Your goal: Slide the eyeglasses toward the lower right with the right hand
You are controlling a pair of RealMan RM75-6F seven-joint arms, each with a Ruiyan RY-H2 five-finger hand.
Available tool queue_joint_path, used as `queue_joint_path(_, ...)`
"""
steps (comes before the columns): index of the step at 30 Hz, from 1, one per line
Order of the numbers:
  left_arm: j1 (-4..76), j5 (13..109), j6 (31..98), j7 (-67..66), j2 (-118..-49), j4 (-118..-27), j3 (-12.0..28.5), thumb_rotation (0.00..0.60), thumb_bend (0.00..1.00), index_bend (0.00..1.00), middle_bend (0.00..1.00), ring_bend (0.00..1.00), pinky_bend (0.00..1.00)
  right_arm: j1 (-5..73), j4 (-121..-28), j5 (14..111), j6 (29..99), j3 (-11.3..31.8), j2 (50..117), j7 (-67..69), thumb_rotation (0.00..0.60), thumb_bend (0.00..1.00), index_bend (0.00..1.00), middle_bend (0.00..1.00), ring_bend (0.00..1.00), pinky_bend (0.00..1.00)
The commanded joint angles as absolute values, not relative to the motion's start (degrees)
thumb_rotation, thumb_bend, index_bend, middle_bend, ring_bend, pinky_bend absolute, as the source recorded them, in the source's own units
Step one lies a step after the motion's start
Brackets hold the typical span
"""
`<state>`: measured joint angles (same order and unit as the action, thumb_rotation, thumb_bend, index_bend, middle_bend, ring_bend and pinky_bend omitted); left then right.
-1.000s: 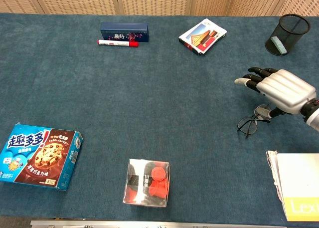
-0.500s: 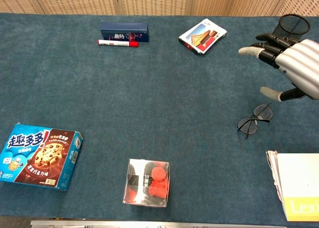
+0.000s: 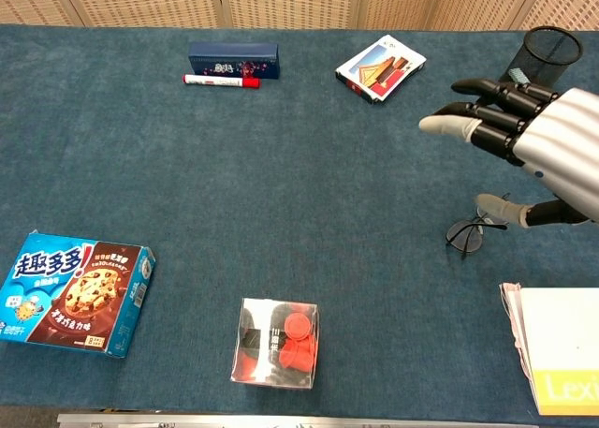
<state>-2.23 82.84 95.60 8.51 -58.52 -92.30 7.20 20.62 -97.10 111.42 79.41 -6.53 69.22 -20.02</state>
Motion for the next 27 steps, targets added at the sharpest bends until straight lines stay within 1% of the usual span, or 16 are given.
queue_joint_path(1, -2.25, 82.90, 95.66, 8.40, -58.55, -92.28, 7.19, 0.600, 0.22, 0.42, 0.29, 0.30, 0.46, 20.72, -96.63, 111.55, 77.62, -6.72, 69.91, -21.41, 0.600, 0.25, 0.16, 0.20, 0.07, 0.21)
queue_joint_path(16, -2.42, 82.52, 95.56, 9.28, -58.24, -92.23, 7.33, 0.600, 0.22, 0.42, 0.29, 0.30, 0.46, 22.01, -94.19, 109.30, 71.42, -5.60, 73.31, -24.32, 0.600, 0.25, 0.16, 0.20, 0.07, 0.21)
queue_joint_path(27, -2.50, 82.66, 95.75, 9.16, -58.23, -92.23, 7.35, 0.600, 0.22, 0.42, 0.29, 0.30, 0.46, 21.43, -91.79, 107.17, 71.47, -5.03, 73.55, -23.83, 0.600, 0.26, 0.16, 0.20, 0.07, 0.21)
